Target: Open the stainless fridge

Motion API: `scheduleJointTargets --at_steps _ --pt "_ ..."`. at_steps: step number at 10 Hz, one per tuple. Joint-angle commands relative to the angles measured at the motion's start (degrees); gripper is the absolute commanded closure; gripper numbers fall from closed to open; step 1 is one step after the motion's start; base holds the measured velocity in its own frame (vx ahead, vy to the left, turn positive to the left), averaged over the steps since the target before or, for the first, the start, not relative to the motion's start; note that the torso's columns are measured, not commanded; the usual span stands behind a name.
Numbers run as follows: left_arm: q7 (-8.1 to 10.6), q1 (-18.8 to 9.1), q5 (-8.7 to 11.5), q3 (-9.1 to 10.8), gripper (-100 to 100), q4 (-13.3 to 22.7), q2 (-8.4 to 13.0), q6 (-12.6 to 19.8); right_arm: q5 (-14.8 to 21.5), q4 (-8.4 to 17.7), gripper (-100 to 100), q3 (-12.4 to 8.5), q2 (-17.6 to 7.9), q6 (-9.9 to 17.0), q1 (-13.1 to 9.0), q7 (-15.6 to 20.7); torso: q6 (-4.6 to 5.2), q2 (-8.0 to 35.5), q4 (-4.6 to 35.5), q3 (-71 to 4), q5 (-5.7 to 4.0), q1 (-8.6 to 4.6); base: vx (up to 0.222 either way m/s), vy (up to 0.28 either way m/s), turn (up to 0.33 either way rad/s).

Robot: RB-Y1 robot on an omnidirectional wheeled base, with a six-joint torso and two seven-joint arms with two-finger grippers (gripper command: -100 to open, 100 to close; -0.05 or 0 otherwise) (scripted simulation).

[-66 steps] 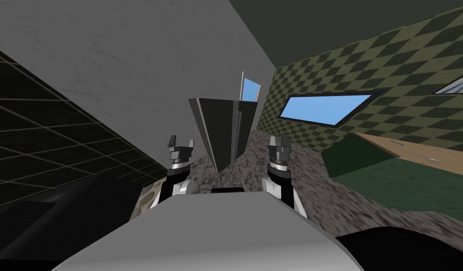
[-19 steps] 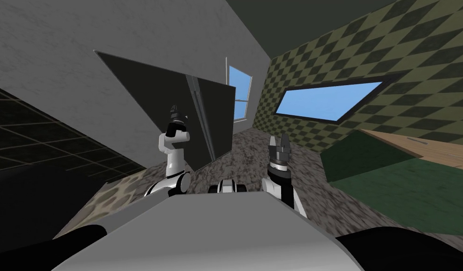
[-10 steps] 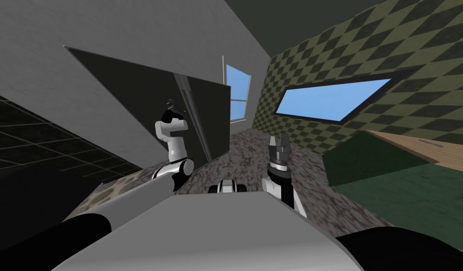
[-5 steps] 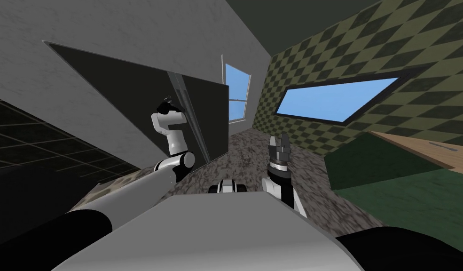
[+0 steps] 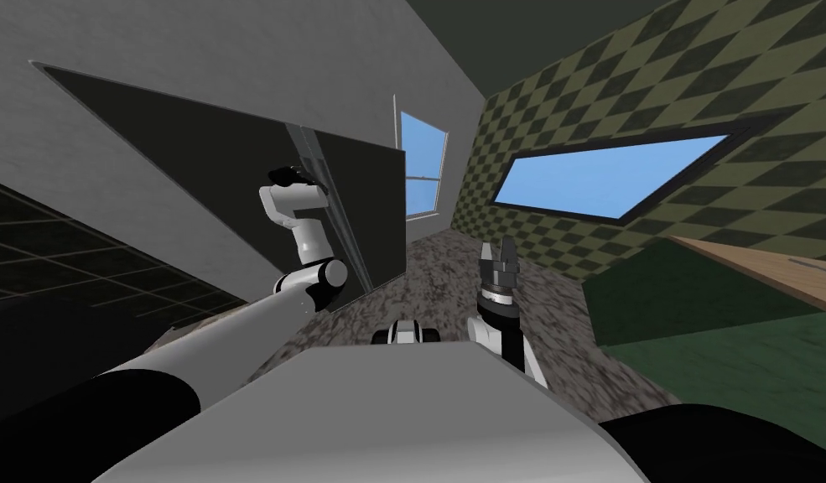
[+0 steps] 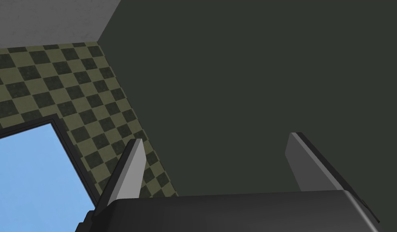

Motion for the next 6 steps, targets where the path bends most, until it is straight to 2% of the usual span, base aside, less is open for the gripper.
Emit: scheduleJointTargets --at_steps 1,2,3,6 --pt "1.41 -3.77 -1.00 1.10 -100 2.27 1.22 3.77 0.00 0.00 0 0.00 0.00 0.00 0.00 0.00 0.00 -0.12 -0.04 -0.07 -0.03 -0.09 0.080 -0.061 0.018" --pt "2.26 -5.78 -1.67 1.73 -100 3.67 2.00 5.65 0.00 0.00 0 0.00 0.00 0.00 0.00 0.00 0.02 -0.09 -0.04 -0.07 0.00 0.03 0.069 -0.054 0.014" --pt "2.26 -5.98 -1.67 1.73 -100 3.67 2.00 5.94 0.00 0.00 0 0.00 0.00 0.00 0.00 0.00 0.00 -0.04 -0.02 -0.03 0.02 0.06 0.049 -0.049 0.018" --pt "4.52 -11.40 -3.43 3.26 -100 7.31 4.25 11.55 0.00 0.00 0 0.00 0.00 0.00 0.00 0.00 0.11 -0.27 0.09 -0.23 -0.16 -0.04 0.064 -0.069 0.038"
